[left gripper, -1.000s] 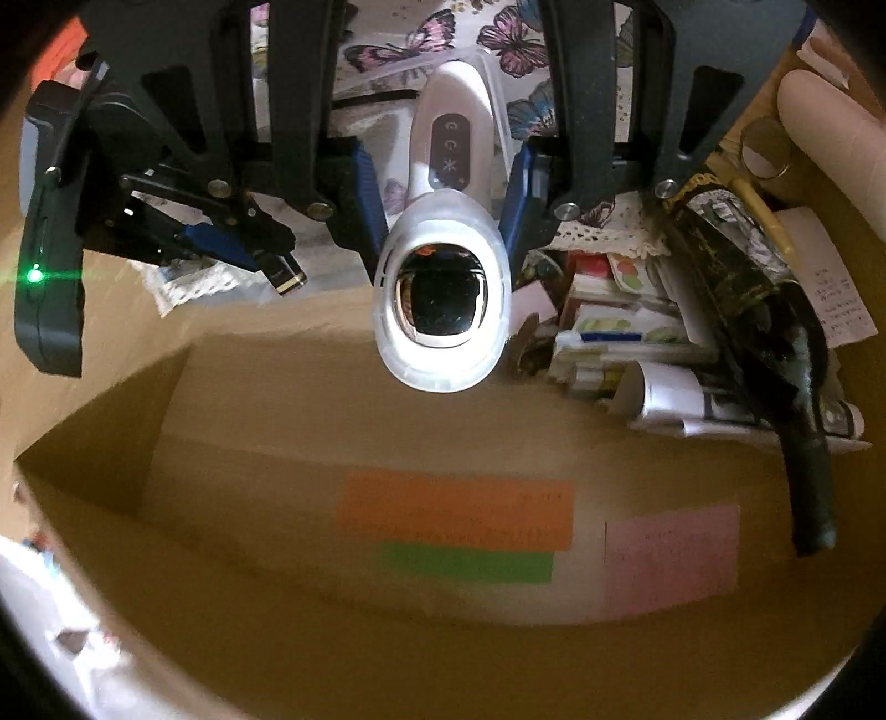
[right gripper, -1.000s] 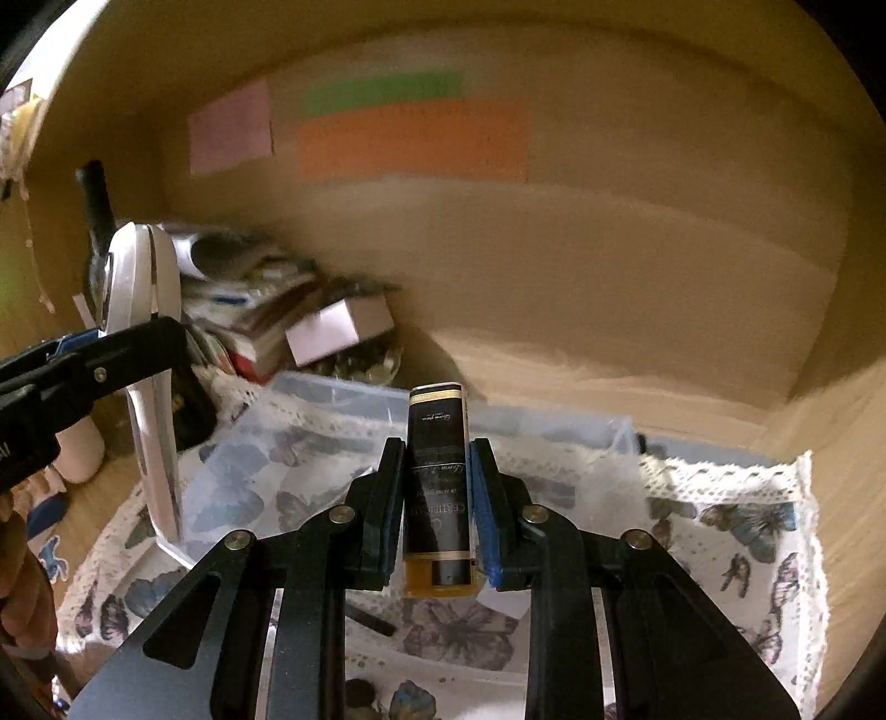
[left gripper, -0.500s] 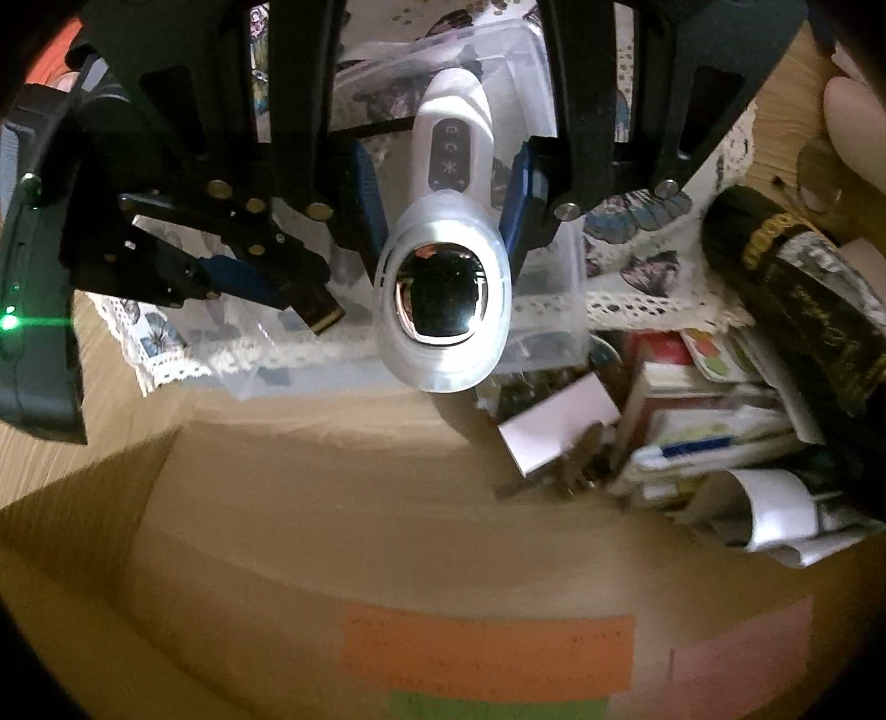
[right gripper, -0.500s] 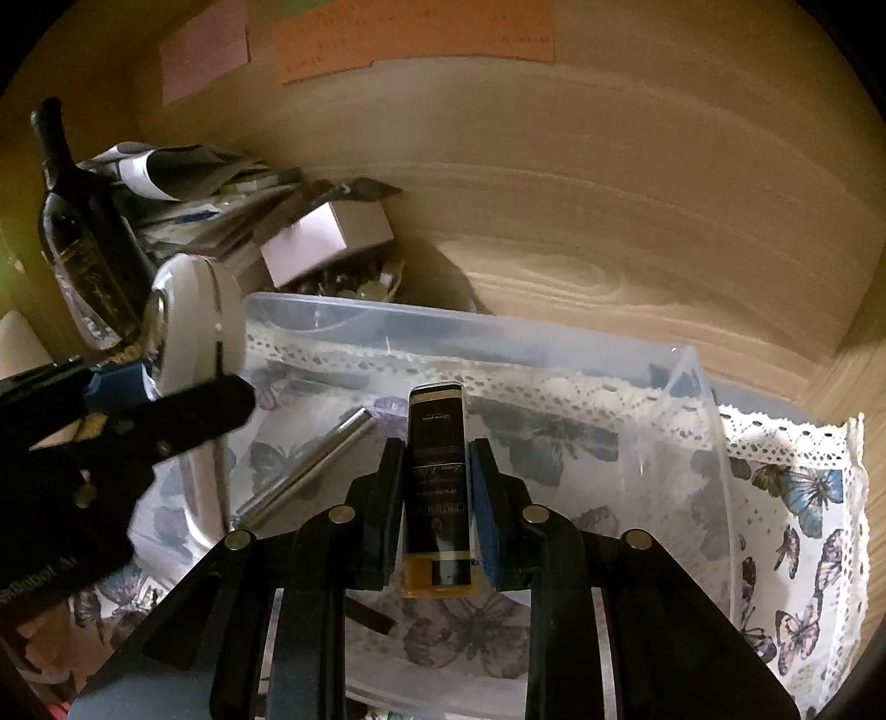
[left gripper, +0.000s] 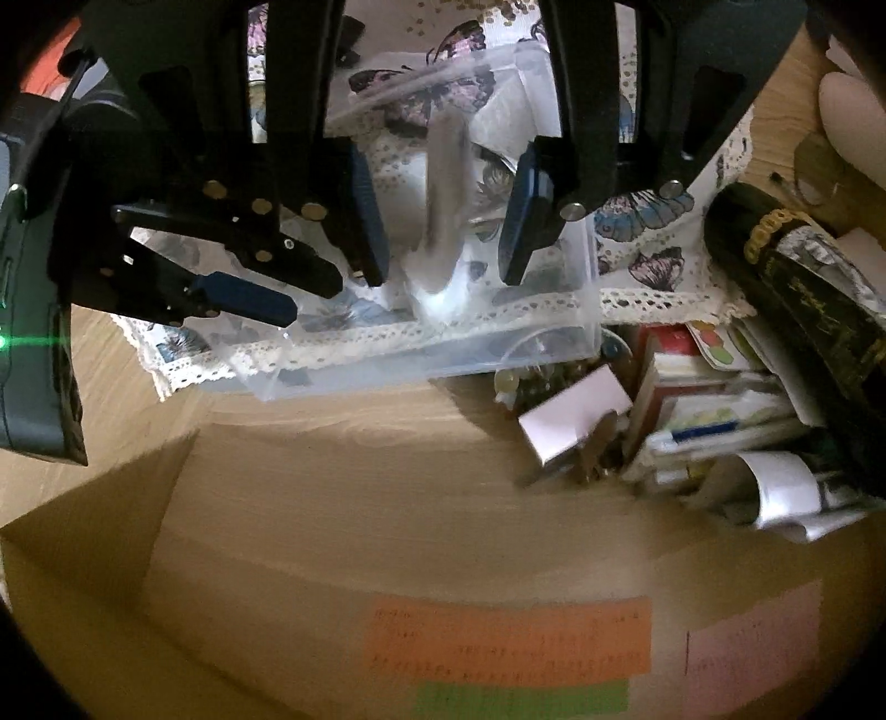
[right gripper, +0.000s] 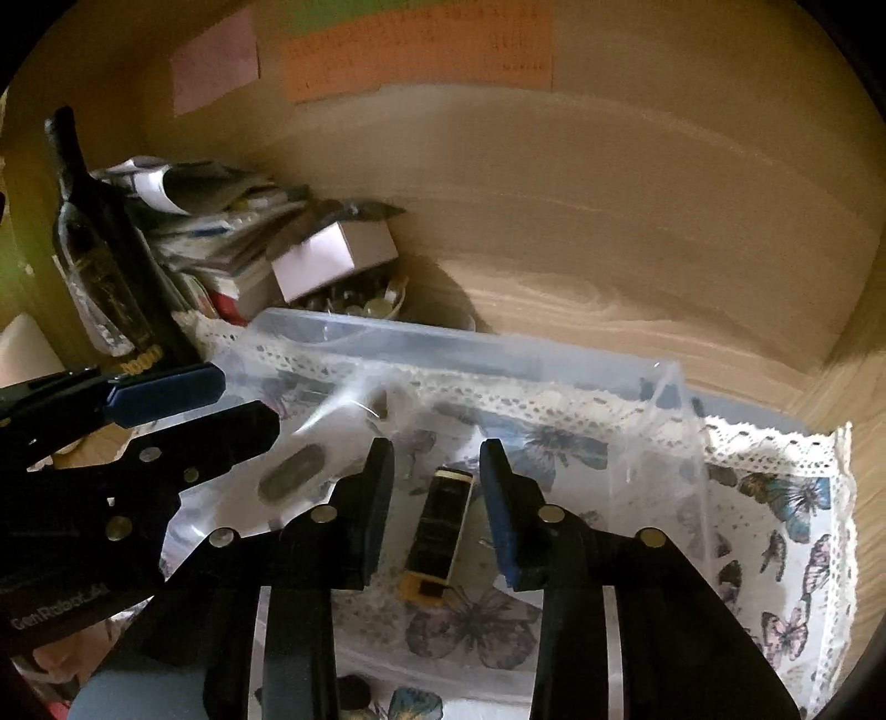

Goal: Organize rigid objects
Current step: 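Open the left tool into the box while the right tool releases the tube there, then withdraw both open tools from the box toward the remaining items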

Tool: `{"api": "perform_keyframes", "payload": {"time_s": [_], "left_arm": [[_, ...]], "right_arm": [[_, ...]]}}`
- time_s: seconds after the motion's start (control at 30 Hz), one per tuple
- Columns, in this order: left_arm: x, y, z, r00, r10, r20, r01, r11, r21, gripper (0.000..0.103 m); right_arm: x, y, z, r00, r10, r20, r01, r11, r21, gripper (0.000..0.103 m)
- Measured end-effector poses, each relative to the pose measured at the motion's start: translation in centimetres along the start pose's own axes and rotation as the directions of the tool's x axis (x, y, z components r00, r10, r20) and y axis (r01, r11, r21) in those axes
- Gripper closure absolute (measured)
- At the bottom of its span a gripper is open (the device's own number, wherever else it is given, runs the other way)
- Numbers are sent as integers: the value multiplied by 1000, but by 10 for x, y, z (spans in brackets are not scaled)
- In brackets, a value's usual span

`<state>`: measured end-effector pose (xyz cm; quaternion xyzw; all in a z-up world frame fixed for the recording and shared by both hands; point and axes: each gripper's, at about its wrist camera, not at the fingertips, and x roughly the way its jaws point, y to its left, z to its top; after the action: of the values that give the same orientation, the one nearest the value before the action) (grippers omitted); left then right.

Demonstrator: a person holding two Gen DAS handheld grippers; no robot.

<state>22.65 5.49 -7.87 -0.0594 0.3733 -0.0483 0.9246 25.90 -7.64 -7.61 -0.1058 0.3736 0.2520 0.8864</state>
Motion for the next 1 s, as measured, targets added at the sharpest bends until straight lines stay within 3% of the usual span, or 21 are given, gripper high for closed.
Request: {"api": "perform_keyframes", "payload": {"time_s": [0.07,0.4,0.57,0.7,1.0], "left_arm": [[-9,-1,1,1000,2,21,-2,1000,5,56],[-67,-3,-5,990,18,136,-18,1000,0,34],[-92,-6,-16,985,40,169,-41,999,0,15],[-105,-5,-31,985,41,166,-41,999,-7,8],[-110,3,-72,995,59,75,-59,998,1,7]], "right_arm": [[-12,1,1,1000,-5,24,5,1000,-6,72],[-72,13,-2,988,-30,153,36,999,-37,46],[-101,20,-14,976,-49,210,60,997,-45,34],[-120,20,-27,969,-57,239,67,997,-35,23],[-141,12,-66,967,-105,234,108,994,0,20]]}}
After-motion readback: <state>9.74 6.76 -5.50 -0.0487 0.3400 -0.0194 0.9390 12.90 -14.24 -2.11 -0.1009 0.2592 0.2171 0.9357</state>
